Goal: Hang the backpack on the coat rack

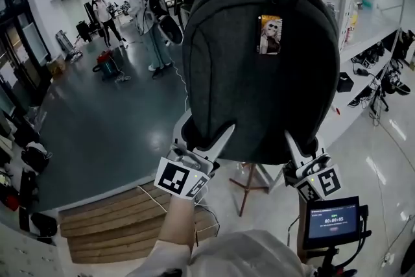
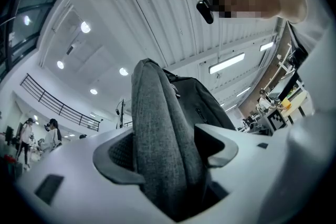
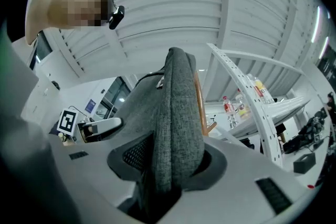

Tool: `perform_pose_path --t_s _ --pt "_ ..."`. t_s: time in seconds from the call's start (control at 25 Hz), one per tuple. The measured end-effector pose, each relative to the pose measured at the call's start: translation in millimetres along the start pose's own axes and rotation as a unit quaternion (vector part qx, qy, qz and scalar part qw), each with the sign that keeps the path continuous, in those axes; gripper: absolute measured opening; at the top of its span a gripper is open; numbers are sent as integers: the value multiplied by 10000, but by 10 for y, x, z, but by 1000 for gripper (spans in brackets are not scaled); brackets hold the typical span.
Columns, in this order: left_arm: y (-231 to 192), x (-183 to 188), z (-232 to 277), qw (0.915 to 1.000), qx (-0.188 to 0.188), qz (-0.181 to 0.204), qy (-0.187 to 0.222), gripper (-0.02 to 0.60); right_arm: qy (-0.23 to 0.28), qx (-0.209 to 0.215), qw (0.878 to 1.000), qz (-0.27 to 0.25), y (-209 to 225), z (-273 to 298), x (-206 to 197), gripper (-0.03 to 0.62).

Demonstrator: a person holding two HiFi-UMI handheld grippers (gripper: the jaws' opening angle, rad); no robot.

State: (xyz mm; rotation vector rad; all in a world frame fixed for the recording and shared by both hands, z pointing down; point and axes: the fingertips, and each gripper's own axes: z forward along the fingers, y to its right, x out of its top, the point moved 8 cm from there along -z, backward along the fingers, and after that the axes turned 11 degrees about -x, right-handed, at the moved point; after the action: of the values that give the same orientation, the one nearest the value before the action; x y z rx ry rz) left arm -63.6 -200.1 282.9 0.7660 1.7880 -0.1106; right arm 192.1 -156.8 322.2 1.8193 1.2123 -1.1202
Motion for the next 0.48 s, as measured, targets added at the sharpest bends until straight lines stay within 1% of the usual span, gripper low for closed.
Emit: perform_pose_path --t_s 0.16,0.32,0.48 --pt "-27 -79 148 9998 -206 -49 61 327 33 -208 9997 -81 102 -23 -15 163" --pt "-77 -157 247 9994 -303 -169 41 327 71 -305 9995 -51 166 16 4 163" --pt "-109 -290 324 9986 -313 -403 -100 327 -193 -436 9988 -74 273 26 -72 163"
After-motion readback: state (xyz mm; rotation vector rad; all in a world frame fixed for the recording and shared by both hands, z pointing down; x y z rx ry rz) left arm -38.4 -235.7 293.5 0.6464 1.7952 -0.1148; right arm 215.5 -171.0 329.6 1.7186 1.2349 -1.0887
